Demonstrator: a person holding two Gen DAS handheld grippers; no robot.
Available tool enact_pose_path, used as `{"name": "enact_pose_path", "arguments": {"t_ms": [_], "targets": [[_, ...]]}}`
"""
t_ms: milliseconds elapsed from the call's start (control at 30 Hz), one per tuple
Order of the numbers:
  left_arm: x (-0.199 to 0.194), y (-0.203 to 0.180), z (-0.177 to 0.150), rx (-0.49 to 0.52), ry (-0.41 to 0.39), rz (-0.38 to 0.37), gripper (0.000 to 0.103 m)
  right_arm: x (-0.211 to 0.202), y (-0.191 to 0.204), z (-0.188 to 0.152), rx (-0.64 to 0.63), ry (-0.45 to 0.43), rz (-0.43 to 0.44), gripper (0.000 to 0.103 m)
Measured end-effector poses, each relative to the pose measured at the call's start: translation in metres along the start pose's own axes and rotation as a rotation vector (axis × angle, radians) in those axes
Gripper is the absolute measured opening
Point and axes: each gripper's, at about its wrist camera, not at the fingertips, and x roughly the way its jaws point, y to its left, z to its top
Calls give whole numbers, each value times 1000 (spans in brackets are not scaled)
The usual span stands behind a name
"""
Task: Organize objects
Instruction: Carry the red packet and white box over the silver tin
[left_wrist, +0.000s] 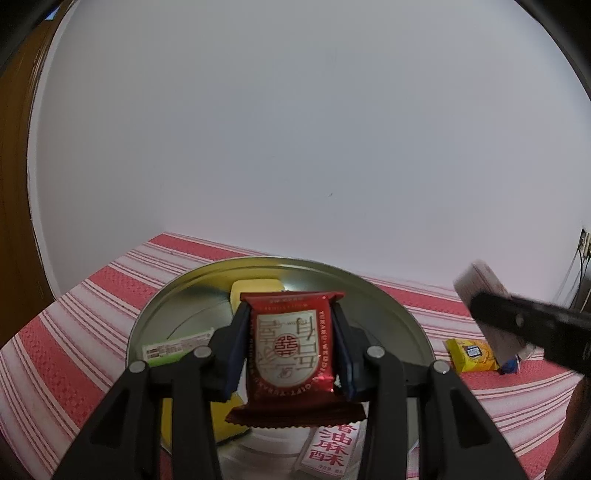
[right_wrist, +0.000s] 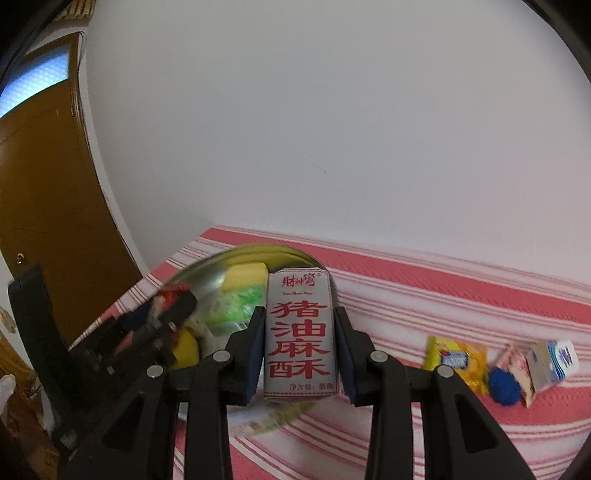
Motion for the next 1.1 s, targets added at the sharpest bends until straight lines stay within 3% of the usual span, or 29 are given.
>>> {"name": "enact_pose_path", "arguments": {"t_ms": [467, 1100], "targets": [[1, -2, -1, 0, 17, 3, 41, 18, 33, 39, -52, -31, -9, 38], [17, 2, -4, -22, 107, 54, 41, 64, 26, 57, -74, 31, -32, 38]]}}
